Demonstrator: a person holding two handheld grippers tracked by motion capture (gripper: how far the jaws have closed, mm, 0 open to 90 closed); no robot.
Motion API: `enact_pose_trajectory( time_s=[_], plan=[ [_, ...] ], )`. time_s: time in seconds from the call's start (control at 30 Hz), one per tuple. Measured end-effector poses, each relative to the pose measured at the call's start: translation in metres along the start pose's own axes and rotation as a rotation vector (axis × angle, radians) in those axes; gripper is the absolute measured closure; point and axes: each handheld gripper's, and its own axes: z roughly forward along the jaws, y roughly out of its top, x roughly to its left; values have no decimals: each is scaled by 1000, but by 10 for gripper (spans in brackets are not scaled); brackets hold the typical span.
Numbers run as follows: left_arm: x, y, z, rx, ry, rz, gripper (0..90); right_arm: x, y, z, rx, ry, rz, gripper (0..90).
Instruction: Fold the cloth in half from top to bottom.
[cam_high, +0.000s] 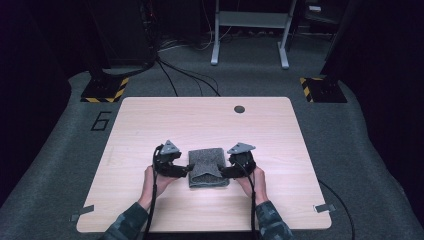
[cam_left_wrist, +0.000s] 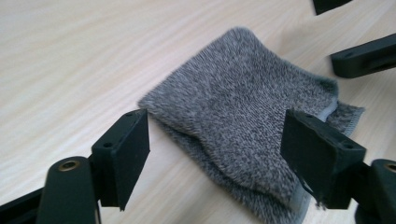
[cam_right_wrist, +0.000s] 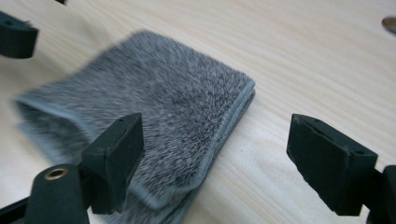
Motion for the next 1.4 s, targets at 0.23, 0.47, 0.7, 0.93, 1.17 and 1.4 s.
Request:
enact_pose_trajectory(
  time_s=[0.23, 0.47, 0.7, 0.93, 1.17, 1.4],
  plan=[
    [-7, -23, 18, 93, 42, 57, 226, 0, -19, 19, 94, -44, 24, 175],
    [-8, -31, 21, 106, 65, 79, 226, 6, -30, 6, 82, -68, 29, 169],
    [-8, -37, 17, 93, 55, 56, 226, 7, -41, 7, 78, -52, 52, 158],
    [-8, -39, 18, 82, 59, 36, 223, 9, -41, 7, 76, -57, 25, 156],
    [-8, -39, 18, 80, 64, 37, 219, 8, -44, 7, 62, -53, 52, 144],
    [-1, -39, -2, 24, 71, 5, 138, 0, -44, -5, 7, -16, 46, 100]
  ],
)
